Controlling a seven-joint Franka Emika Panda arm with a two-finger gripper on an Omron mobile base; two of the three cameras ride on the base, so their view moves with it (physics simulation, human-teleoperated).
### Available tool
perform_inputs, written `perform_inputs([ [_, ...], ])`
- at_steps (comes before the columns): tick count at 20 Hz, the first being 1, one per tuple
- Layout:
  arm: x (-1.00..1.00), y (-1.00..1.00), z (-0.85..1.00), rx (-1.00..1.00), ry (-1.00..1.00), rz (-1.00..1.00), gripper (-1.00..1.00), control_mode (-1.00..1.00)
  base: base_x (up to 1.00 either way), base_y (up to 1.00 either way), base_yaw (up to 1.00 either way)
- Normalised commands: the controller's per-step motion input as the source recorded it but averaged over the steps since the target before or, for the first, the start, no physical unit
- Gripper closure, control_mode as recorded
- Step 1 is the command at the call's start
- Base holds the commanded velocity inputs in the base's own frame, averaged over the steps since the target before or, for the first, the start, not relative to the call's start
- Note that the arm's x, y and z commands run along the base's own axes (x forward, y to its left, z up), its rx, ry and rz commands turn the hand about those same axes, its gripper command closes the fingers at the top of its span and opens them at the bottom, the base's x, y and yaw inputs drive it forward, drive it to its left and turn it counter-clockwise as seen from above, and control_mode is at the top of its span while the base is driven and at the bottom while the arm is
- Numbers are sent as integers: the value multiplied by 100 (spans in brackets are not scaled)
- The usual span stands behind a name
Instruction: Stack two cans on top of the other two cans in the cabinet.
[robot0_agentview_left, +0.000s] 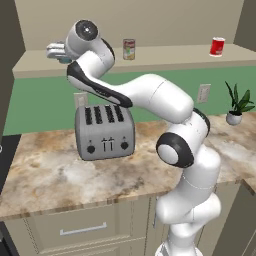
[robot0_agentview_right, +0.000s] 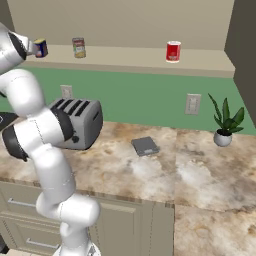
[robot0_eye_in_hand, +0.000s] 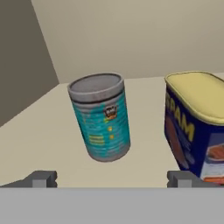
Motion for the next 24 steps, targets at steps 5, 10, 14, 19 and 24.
perform_inputs([
  [5, 20, 5, -3, 0, 4, -6, -100, -100, 0, 0, 0],
  [10, 17, 7, 0, 0, 2, -4, -100, -100, 0, 0, 0],
  [14, 15, 12, 0, 0, 3, -4, -100, -100, 0, 0, 0],
  [19, 20, 7, 0, 0, 2, -2, -100, -100, 0, 0, 0],
  [24, 18, 3, 0, 0, 0, -1, -100, -100, 0, 0, 0],
])
